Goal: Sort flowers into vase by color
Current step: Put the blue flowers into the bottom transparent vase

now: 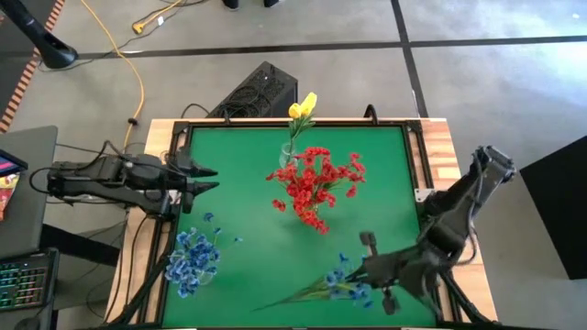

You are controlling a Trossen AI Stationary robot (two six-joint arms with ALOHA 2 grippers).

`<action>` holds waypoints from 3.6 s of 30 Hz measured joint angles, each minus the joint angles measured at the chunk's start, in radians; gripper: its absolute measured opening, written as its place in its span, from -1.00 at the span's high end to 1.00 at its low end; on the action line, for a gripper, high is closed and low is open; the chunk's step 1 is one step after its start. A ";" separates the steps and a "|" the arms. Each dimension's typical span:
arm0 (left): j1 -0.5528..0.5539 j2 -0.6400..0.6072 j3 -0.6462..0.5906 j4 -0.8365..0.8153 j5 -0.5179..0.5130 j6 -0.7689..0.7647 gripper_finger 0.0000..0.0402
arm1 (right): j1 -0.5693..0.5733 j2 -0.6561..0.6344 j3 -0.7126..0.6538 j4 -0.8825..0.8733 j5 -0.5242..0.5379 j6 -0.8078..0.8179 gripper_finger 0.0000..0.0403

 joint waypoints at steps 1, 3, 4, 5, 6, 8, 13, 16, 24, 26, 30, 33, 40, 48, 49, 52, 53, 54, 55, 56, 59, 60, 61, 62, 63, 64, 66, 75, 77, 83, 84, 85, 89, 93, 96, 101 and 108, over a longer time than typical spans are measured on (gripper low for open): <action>0.000 0.000 0.011 0.022 0.008 0.019 0.27 | 0.001 0.019 0.000 0.006 0.009 0.028 0.89; 0.000 0.001 0.021 0.093 0.036 0.062 0.27 | -0.003 0.050 0.000 0.018 0.013 0.082 0.89; 0.000 0.001 0.022 0.137 0.055 0.087 0.27 | -0.009 0.063 0.000 0.026 0.014 0.104 0.89; 0.000 0.007 0.022 0.180 0.074 0.103 0.27 | -0.012 0.075 0.002 0.028 0.014 0.123 0.89; 0.000 0.015 0.022 0.233 0.093 0.116 0.27 | -0.018 0.084 0.006 0.026 0.014 0.138 0.89; 0.000 0.028 0.023 0.325 0.143 0.133 0.27 | -0.024 0.096 0.018 0.023 0.014 0.144 0.89; 0.000 0.104 0.056 0.415 0.247 0.081 0.27 | -0.058 0.101 0.078 0.023 0.020 0.061 0.89; 0.000 0.170 0.119 0.371 0.275 -0.014 0.27 | -0.091 0.100 0.137 0.019 0.036 -0.036 0.89; 0.015 0.365 0.432 0.061 0.399 0.056 0.27 | -0.239 0.101 0.297 -0.124 -0.042 -0.099 0.89; 0.015 0.409 0.512 0.001 0.396 0.108 0.27 | -0.279 0.102 0.323 -0.170 -0.068 -0.100 0.89; 0.015 0.484 0.681 -0.106 0.379 0.191 0.27 | -0.353 0.102 0.376 -0.235 -0.108 -0.100 0.89; 0.022 0.553 0.808 -0.218 0.374 0.210 0.27 | -0.396 0.102 0.414 -0.259 -0.139 -0.106 0.89; 0.062 0.700 1.014 -0.438 0.372 0.239 0.27 | -0.450 0.102 0.515 -0.309 -0.157 -0.180 0.89; 0.069 0.821 1.039 -0.565 0.383 0.269 0.27 | -0.496 0.102 0.586 -0.318 -0.158 -0.235 0.89; 0.069 0.833 1.039 -0.571 0.386 0.274 0.27 | -0.501 0.102 0.587 -0.318 -0.158 -0.235 0.89; 0.069 0.859 1.039 -0.573 0.390 0.286 0.27 | -0.508 0.102 0.588 -0.331 -0.158 -0.235 0.89; 0.069 0.861 1.039 -0.573 0.390 0.286 0.27 | -0.507 0.102 0.588 -0.339 -0.158 -0.234 0.89; 0.069 0.864 1.039 -0.573 0.390 0.287 0.27 | -0.507 0.102 0.588 -0.349 -0.158 -0.234 0.89; 0.070 0.866 1.039 -0.573 0.390 0.294 0.27 | -0.507 0.102 0.588 -0.357 -0.158 -0.231 0.89; 0.073 0.866 1.039 -0.573 0.390 0.305 0.27 | -0.507 0.102 0.588 -0.364 -0.158 -0.227 0.89; 0.087 0.866 1.044 -0.575 0.377 0.321 0.27 | -0.507 0.102 0.588 -0.383 -0.170 -0.223 0.89; 0.095 0.866 1.055 -0.582 0.373 0.321 0.27 | -0.507 0.102 0.588 -0.386 -0.170 -0.223 0.89; 0.104 0.866 1.069 -0.590 0.370 0.319 0.27 | -0.506 0.102 0.588 -0.389 -0.171 -0.222 0.89; 0.111 0.866 1.082 -0.597 0.370 0.315 0.27 | -0.504 0.102 0.588 -0.391 -0.171 -0.220 0.89; 0.118 0.864 1.092 -0.596 0.370 0.312 0.27 | -0.504 0.102 0.588 -0.393 -0.171 -0.217 0.89; 0.124 0.863 1.100 -0.591 0.368 0.312 0.27 | -0.504 0.102 0.588 -0.394 -0.172 -0.213 0.89; 0.135 0.864 1.113 -0.593 0.372 0.311 0.27 | -0.504 0.102 0.588 -0.397 -0.173 -0.212 0.89; 0.152 0.876 1.116 -0.652 0.553 0.271 0.27 | -0.505 0.102 0.588 -0.395 -0.173 -0.205 0.89; 0.147 0.880 1.117 -0.650 0.551 0.269 0.27 | -0.505 0.102 0.588 -0.392 -0.173 -0.205 0.89; 0.147 0.904 1.117 -0.674 0.578 0.266 0.27 | -0.507 0.102 0.588 -0.370 -0.172 -0.204 0.89; 0.147 0.908 1.117 -0.681 0.581 0.266 0.27 | -0.507 0.102 0.588 -0.369 -0.172 -0.204 0.89; 0.147 0.910 1.116 -0.686 0.581 0.267 0.27 | -0.507 0.102 0.588 -0.369 -0.172 -0.204 0.89; 0.147 0.925 1.116 -0.689 0.575 0.270 0.27 | -0.507 0.102 0.588 -0.370 -0.171 -0.204 0.89; 0.147 0.923 1.116 -0.694 0.573 0.270 0.27 | -0.507 0.102 0.588 -0.373 -0.171 -0.204 0.89; 0.147 0.924 1.116 -0.703 0.573 0.269 0.27 | -0.507 0.102 0.588 -0.373 -0.171 -0.204 0.89; 0.147 0.924 1.116 -0.732 0.573 0.267 0.27 | -0.507 0.102 0.587 -0.382 -0.171 -0.204 0.89; 0.155 0.924 1.116 -0.746 0.564 0.276 0.39 | -0.507 0.102 0.587 -0.389 -0.171 -0.203 0.89</action>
